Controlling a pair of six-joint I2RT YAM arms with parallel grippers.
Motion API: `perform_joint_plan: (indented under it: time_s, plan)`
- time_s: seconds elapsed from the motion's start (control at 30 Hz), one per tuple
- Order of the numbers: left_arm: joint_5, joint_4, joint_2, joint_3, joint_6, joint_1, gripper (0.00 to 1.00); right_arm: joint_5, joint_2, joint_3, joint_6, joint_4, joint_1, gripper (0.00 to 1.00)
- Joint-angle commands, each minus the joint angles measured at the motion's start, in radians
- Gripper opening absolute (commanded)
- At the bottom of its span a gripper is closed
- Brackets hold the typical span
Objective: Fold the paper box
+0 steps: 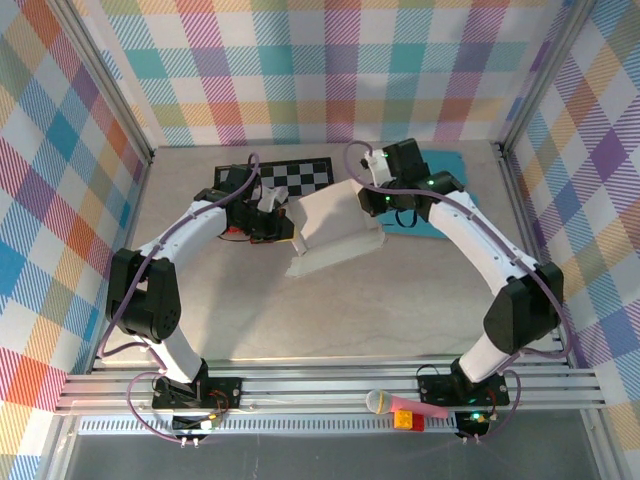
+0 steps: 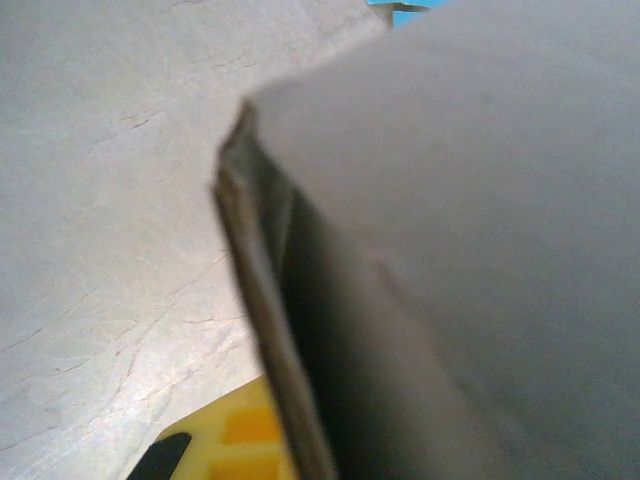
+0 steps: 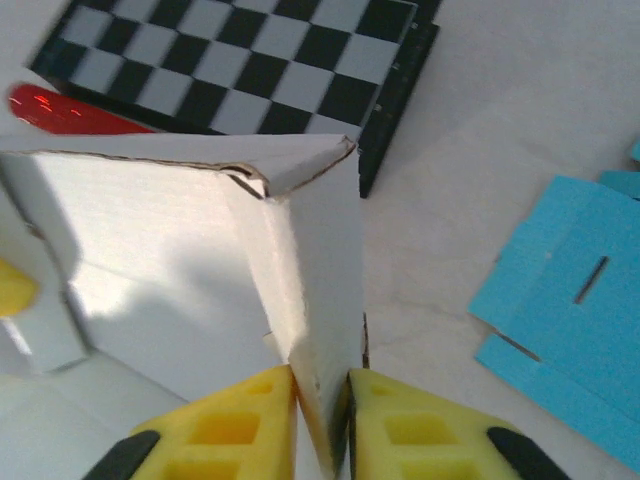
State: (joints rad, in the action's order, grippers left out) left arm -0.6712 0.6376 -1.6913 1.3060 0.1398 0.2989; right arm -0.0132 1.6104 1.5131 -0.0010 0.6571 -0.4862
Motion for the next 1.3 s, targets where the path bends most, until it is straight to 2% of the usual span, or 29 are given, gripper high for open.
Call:
perform_joint_plan:
  time_s: [0.0,0.1,0.17,0.5,0.57,0.7,0.97,1.13,1.17,1.27]
  plan:
    - [-0.049,-0.009,0.046,0.036,-0.025,0.009,0.00,0.183,0.034,0.034,-0.002,0.057,-0.066,0.13]
    - [-0.040,-0.007,0.047,0.037,-0.026,0.011,0.00,0.303,0.040,0.032,0.047,0.058,-0.096,0.05]
    - [-0.038,-0.007,0.048,0.034,-0.027,0.012,0.00,0.339,0.036,0.025,0.072,0.054,-0.100,0.01]
    - [-0.012,0.010,0.061,0.034,-0.037,0.022,0.00,0.317,0.037,0.014,0.049,0.038,-0.100,0.00]
    - [-0.008,0.011,0.064,0.035,-0.037,0.025,0.00,0.317,0.044,0.022,0.045,0.041,-0.097,0.09]
    - [-0.007,0.018,0.064,0.038,-0.040,0.029,0.00,0.293,0.072,0.049,0.042,0.056,-0.088,0.16]
    - [-0.007,0.027,0.062,0.040,-0.045,0.031,0.00,0.268,0.103,0.079,0.048,0.070,-0.075,0.21]
    - [-0.005,0.024,0.061,0.041,-0.043,0.034,0.00,0.270,0.114,0.078,0.056,0.073,-0.074,0.29]
    - [-0.004,0.024,0.061,0.041,-0.043,0.034,0.00,0.269,0.116,0.080,0.057,0.074,-0.074,0.28]
    - [0.000,0.023,0.061,0.041,-0.043,0.037,0.00,0.291,0.120,0.087,0.062,0.079,-0.075,0.11]
